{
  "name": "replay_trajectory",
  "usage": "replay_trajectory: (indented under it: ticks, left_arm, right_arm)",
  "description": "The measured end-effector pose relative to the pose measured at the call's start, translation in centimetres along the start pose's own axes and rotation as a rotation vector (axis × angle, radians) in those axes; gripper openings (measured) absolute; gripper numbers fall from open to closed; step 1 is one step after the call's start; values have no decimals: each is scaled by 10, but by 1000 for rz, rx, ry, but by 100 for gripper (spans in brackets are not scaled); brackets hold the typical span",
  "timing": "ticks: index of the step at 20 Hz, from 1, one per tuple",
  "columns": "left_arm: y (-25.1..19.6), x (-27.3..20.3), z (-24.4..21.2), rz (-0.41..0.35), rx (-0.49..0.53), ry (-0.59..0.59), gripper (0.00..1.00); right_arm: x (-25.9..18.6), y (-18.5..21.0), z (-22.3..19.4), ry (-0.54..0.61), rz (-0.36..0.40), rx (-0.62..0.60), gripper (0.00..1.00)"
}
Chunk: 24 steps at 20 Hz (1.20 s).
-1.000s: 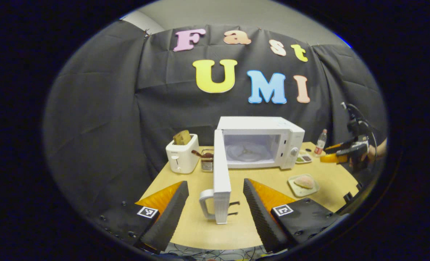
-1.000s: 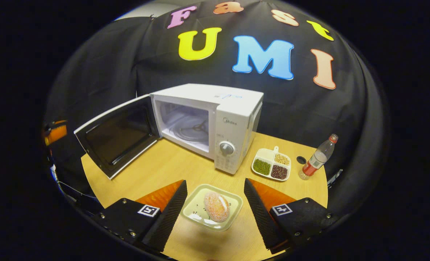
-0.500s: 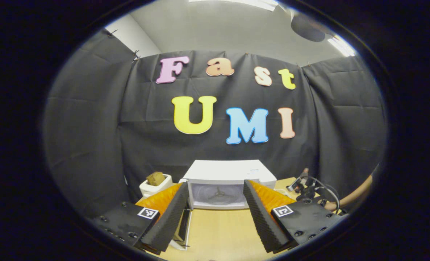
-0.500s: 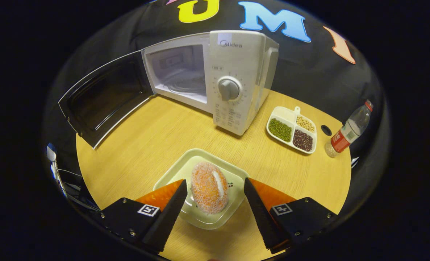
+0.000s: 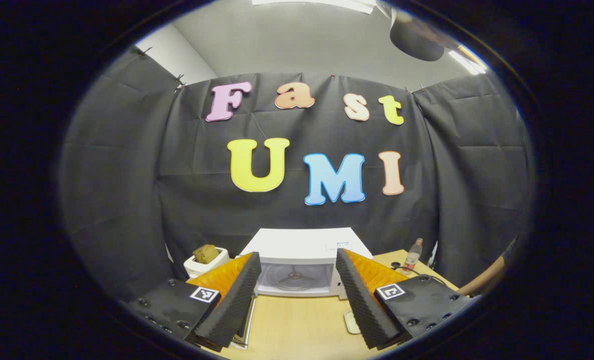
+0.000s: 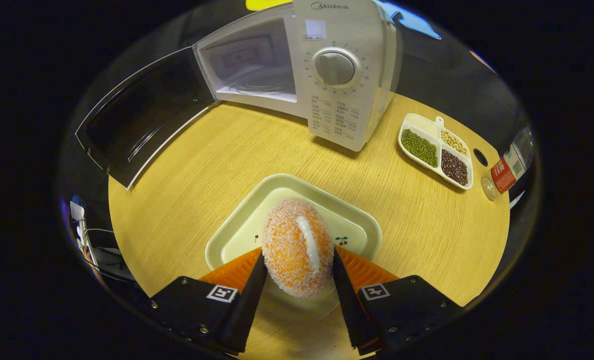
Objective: Open the microwave oven with the left hand, put the food in, and close the microwave oven.
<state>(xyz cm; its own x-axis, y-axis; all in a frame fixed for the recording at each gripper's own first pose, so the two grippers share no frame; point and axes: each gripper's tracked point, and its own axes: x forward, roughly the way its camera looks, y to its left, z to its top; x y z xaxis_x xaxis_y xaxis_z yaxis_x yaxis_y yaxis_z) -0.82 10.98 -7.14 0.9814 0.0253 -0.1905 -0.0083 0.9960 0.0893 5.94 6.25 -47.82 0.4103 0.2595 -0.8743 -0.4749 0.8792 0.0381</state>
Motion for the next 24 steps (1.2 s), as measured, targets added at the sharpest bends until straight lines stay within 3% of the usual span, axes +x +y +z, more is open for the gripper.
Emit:
replay_trajectory:
  ticks: [2,3,10,15,19,24]
  left_arm:
    - [4,-3,0,-1,-16,-4,99]
    - [7,-5,1,-5,-23,-11,99]
    - [20,-19,16,-60,-49,-81,98]
    - [32,-23,15,-81,-44,-92,98]
    - [40,-29,11,-46,-66,-91,98]
    - [64,-45,0,22,-78,-71,97]
  right_arm:
    - [-8,2,5,-14,-16,-26,68]
    - [-15,2,12,-35,-35,-49,60]
    - [-74,34,86,-226,-178,-279,59]
    - [-102,60,158,-380,-357,-565,59]
    - [-86,83,196,-435,-404,-704,59]
    - [-44,77,240,-430,-509,-849,59]
